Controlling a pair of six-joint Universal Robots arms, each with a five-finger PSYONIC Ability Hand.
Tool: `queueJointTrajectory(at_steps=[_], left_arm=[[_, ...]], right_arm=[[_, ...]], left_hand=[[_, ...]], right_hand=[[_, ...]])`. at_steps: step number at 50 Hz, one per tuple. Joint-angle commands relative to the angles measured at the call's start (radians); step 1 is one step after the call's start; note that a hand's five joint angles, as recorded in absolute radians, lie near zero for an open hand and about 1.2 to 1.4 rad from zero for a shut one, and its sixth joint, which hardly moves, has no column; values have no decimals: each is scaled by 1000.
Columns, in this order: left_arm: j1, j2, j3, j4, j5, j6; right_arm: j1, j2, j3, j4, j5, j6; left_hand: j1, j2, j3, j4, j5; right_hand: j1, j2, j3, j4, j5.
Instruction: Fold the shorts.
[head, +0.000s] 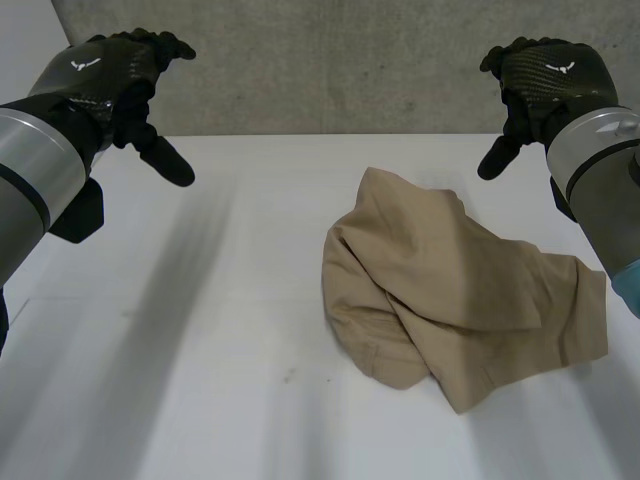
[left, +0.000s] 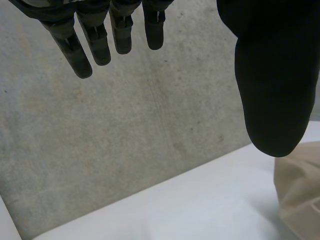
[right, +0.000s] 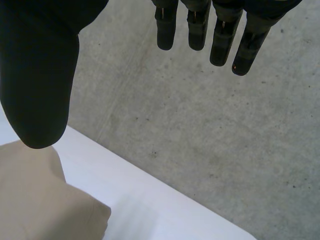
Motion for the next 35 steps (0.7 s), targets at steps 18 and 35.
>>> queueJointTrajectory(at_steps=[18,35], left_arm=[[-58,-103,-81,68,59,1],[-184,-513,-30,120,56,-115]], right_arm=[[5,8,58,108,-187,-220],[-146,-26,541,-134,-227,-274]], left_hand=[[-29,-31,-38,-26,-45],[168,166,160,172,152]], right_hand=[[-30,-45,-44,-60,-57],[-30,-45,-44,-60,-57]])
